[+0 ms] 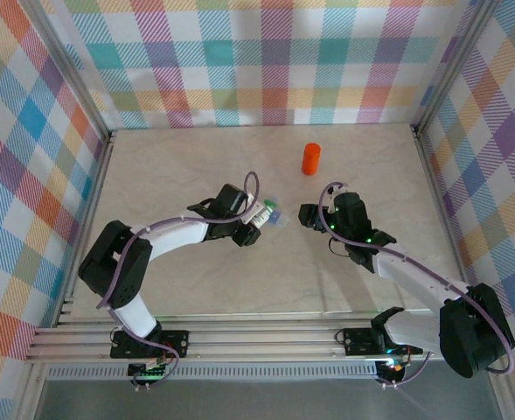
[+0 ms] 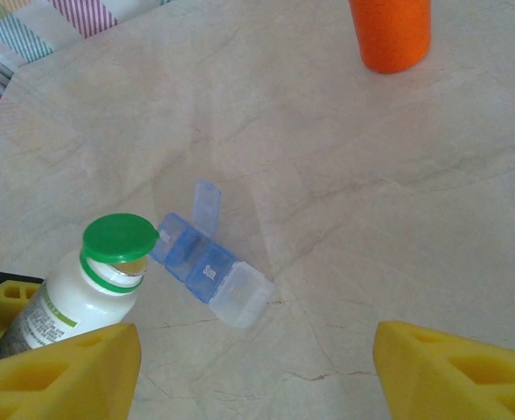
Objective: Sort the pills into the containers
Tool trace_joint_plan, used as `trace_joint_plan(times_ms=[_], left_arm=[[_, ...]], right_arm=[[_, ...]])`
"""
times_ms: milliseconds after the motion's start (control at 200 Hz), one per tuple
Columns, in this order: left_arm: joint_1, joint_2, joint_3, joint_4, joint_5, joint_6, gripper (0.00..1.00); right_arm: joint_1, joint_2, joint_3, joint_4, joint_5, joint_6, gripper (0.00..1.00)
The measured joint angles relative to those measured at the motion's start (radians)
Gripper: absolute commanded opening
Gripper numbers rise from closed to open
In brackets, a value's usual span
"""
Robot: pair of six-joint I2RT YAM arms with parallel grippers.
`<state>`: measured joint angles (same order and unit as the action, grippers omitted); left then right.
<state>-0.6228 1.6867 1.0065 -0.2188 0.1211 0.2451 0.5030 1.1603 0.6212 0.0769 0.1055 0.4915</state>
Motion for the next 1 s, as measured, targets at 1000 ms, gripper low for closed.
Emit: trace_joint_plan(times_ms=[1000], left_arm=[[0.011,0.278,0.494,-0.529,-0.063,0.082,0.00]], right_arm=[[0.000,0.001,-0.001,0.002,-0.012,-0.006,0.72]])
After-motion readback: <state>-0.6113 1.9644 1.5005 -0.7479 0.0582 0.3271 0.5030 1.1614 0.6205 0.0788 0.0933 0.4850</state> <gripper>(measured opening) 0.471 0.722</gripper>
